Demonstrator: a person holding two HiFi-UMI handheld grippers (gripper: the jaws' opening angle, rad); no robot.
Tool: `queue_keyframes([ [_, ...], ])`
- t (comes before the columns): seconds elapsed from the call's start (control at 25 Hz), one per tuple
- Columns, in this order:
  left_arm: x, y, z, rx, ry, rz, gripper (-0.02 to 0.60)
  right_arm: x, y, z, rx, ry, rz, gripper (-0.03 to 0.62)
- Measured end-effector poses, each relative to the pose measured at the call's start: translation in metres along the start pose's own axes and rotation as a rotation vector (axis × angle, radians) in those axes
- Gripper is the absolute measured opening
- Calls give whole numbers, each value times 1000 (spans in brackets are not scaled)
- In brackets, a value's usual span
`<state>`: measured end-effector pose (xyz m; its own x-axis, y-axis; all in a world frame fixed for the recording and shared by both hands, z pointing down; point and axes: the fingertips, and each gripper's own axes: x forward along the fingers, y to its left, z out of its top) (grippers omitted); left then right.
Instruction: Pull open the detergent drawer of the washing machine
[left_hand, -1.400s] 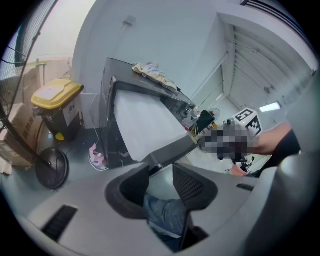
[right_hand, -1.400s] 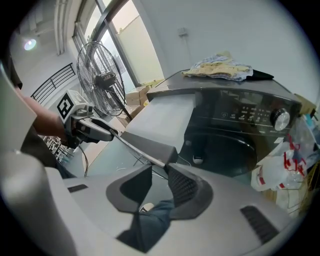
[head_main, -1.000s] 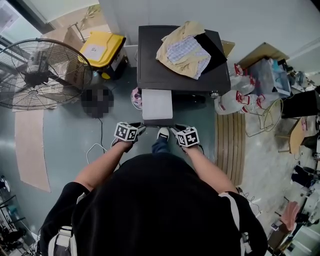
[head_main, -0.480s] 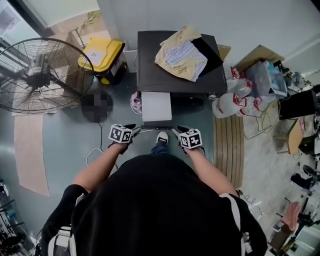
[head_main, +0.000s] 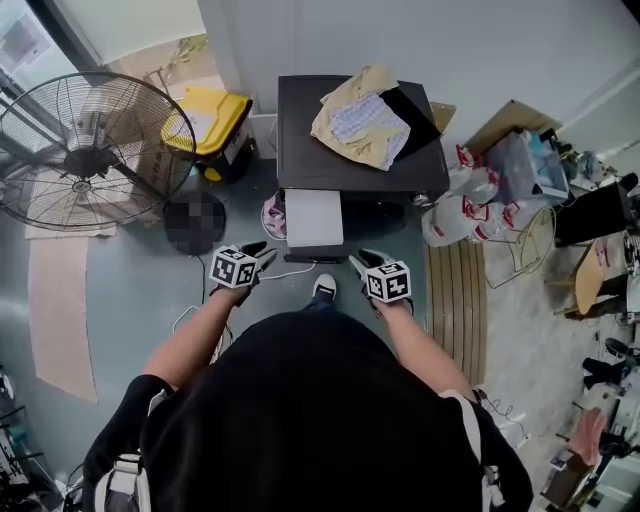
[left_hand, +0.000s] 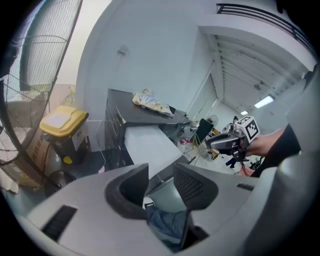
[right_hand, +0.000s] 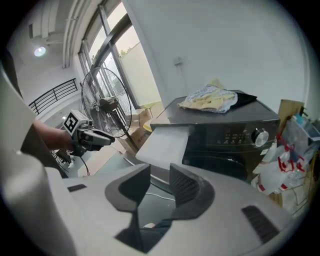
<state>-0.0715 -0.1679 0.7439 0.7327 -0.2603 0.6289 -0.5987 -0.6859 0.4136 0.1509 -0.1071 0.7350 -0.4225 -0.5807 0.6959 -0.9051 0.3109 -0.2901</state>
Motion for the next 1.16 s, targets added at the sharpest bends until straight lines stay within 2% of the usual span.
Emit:
queue_keyframes([
  [0.2, -25, -6, 19, 60, -52, 17, 160, -19, 5, 17, -7, -61, -10, 114],
  [0.6, -65, -20, 39, 106, -152, 13, 160, -47, 20, 38, -29, -137, -25, 112],
  [1.16, -101, -15, 27, 103, -197, 36, 160, -76, 49, 58, -40, -218, -13, 112],
])
